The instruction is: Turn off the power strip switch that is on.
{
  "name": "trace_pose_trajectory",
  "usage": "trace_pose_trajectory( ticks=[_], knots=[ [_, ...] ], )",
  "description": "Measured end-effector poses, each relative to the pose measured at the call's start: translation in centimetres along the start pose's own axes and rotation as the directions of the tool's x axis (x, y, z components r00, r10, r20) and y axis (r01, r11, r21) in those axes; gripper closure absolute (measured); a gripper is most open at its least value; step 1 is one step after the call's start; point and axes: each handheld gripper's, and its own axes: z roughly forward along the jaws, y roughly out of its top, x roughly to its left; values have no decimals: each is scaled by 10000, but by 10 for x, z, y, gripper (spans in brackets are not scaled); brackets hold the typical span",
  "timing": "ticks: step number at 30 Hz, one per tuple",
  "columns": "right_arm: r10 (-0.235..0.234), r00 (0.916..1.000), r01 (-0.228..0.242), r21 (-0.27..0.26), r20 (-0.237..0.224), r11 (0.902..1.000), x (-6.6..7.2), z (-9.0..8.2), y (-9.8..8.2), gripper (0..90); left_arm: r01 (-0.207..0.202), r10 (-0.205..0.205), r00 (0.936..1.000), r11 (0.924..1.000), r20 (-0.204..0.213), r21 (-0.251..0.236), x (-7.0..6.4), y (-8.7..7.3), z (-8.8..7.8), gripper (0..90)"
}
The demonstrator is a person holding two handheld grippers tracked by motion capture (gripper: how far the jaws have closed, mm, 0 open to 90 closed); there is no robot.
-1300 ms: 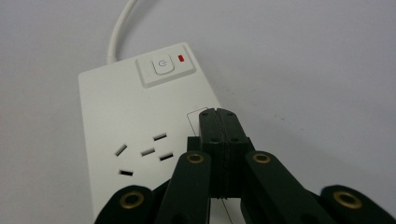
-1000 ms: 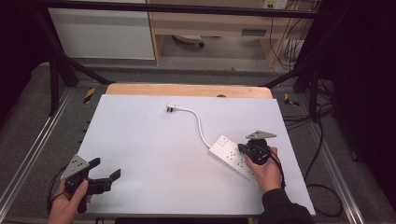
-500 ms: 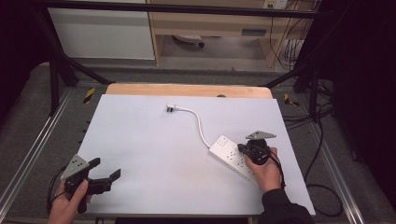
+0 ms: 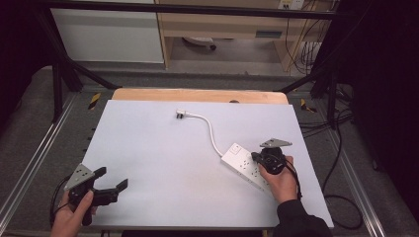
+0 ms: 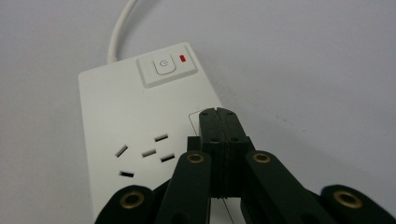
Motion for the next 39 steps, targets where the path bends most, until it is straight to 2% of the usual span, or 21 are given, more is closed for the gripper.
trace_pose_trajectory(
  ticks=[15, 22, 25, 39],
  knots=[
    [38, 10000, -37, 49, -40, 10000, 1, 0, 0, 900, -30, 30, 10000, 10000, -5, 18, 0, 0, 0, 56],
    [256, 9996, -255, 155, -107, 9996, 0, 0, -2, 900, -35, 35, 10000, 10000, -1, 21, 0, 0, 0, 56],
    [90, 9999, -89, 150, -51, 9998, 2, 0, -2, 900, -37, 37, 10000, 10000, 10, 40, 0, 0, 1, 57],
    [106, 9999, -106, 16, -74, 9999, 1, 2, -2, 900, -82, 82, 10000, 10000, 38, 27, 0, 0, 1, 56]
  ],
)
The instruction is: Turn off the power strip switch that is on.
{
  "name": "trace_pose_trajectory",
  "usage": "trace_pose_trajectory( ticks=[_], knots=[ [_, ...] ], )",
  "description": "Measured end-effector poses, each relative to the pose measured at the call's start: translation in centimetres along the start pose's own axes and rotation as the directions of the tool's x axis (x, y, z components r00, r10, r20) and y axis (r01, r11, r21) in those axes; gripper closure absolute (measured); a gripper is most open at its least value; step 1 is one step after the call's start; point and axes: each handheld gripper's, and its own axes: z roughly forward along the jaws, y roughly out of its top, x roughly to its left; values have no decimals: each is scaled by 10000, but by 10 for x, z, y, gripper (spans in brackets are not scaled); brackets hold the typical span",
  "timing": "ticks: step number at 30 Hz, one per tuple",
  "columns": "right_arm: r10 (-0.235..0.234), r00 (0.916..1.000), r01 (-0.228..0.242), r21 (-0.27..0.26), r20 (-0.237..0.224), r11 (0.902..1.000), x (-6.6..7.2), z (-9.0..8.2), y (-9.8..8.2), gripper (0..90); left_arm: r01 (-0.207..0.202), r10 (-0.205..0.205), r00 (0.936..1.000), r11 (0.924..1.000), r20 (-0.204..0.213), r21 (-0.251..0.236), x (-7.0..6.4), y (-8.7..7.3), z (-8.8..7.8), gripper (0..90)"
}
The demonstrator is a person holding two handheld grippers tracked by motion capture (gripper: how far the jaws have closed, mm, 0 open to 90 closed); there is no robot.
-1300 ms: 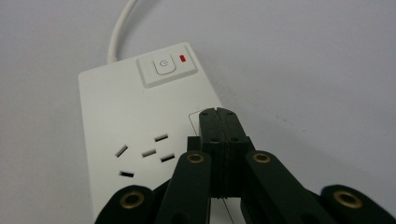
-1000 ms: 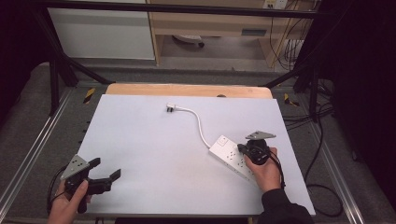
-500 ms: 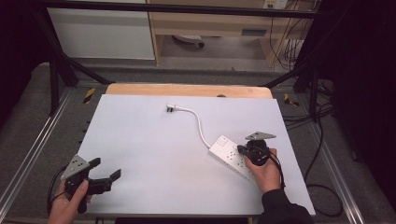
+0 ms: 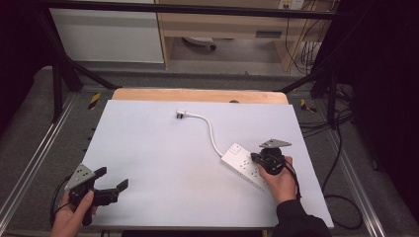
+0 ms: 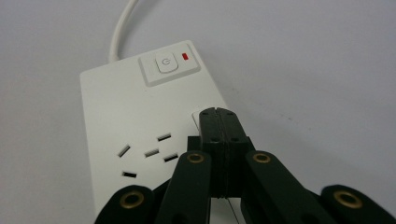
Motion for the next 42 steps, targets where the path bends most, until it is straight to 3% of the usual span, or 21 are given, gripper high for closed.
trace_pose_trajectory(
  ticks=[27, 35, 42],
  knots=[
    [33, 10000, -34, -205, -69, 9998, 3, 0, 1, 900, -5, 5, 10000, 10000, 12, -11, 0, 0, 0, 56],
    [-20, 9992, 2, -425, -409, 9991, 8, 0, 3, 900, -4, 4, 10000, 10000, 37, 0, 0, 0, 0, 56],
    [-18, 9975, -26, -634, -700, 9980, 11, -1, 5, 794, -28, 28, 10000, 10000, 0, 17, -1, 0, 0, 56]
  ],
)
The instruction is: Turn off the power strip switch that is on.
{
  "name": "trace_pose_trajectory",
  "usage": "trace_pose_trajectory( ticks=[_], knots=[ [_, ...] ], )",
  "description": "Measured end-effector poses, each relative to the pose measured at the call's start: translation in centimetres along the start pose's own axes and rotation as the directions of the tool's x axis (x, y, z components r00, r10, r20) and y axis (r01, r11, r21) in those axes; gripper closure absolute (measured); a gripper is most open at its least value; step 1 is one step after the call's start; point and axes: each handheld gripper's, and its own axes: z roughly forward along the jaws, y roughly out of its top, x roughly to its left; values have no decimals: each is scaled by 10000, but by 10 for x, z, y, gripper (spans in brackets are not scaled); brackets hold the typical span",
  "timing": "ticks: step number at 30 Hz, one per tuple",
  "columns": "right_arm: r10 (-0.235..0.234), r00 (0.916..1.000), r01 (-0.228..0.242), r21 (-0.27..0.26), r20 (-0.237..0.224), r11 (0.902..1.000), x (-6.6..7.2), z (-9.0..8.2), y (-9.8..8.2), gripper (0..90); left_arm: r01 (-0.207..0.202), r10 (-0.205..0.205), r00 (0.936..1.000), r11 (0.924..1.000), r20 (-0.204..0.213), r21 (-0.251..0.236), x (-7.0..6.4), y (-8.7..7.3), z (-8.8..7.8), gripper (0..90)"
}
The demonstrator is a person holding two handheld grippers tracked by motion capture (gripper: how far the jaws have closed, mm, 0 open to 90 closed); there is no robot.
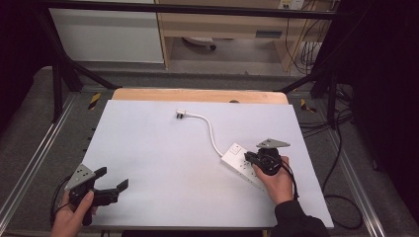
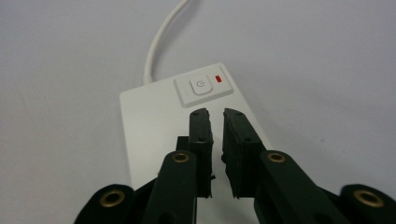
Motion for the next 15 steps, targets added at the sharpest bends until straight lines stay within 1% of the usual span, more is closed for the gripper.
trace_pose_trajectory(
  ticks=[3, 8, 10, 15],
  knots=[
    [1, 9999, -2, -116, -121, 9999, 4, 0, 2, 741, 18, -18, 10000, 10000, 5, 11, 0, 0, 0, 56],
    [-229, 9995, 223, -296, -215, 9993, 10, 0, 5, 642, 17, -17, 10000, 10000, 21, 18, 0, 0, 0, 57],
    [-192, 9997, 186, -334, -178, 9993, 12, 0, 5, 571, 23, -23, 10000, 10000, 12, 24, 0, 0, 0, 56],
    [-224, 9997, 225, -401, 20, 9989, 14, 1, 6, 475, 18, -18, 10000, 10000, -3, 24, 0, 0, 0, 56]
  ],
)
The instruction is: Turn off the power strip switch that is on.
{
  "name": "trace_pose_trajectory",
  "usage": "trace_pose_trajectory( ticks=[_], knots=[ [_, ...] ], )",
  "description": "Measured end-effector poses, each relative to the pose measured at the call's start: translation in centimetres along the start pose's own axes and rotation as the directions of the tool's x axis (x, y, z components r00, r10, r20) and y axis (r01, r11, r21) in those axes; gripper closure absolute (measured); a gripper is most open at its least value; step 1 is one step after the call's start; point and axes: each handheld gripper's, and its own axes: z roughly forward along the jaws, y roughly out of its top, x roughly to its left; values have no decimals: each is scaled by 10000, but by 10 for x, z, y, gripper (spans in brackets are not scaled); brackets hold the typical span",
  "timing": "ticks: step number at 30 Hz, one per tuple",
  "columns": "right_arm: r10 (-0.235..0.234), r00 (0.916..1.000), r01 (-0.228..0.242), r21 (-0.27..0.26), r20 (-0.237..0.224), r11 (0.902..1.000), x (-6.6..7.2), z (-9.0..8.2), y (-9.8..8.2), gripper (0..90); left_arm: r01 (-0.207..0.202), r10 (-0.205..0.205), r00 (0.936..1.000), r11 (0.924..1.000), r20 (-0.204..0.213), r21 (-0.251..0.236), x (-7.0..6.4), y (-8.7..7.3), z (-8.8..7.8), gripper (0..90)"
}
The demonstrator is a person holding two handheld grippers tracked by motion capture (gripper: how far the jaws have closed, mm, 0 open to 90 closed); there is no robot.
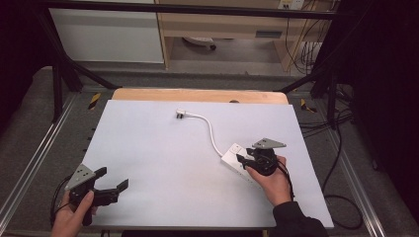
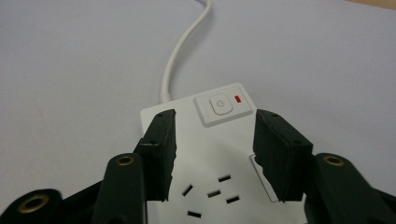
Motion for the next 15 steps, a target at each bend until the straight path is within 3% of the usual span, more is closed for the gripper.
trace_pose_trajectory(
  ticks=[5, 10, 15],
  knots=[
    [20, 10000, -20, -107, 24, 9999, 1, 0, 1, 381, 21, -21, 10000, 10000, 2, -13, 0, 0, 0, 57],
    [53, 9999, -48, -345, 160, 9994, 1, -1, 3, 204, 27, -27, 10000, 10000, 23, 22, 0, 0, 0, 57],
    [168, 9998, -157, -724, 143, 9973, -1, -5, 6, 116, 49, -49, 10000, 10000, 16, 15, 0, 0, 0, 56]
  ],
)
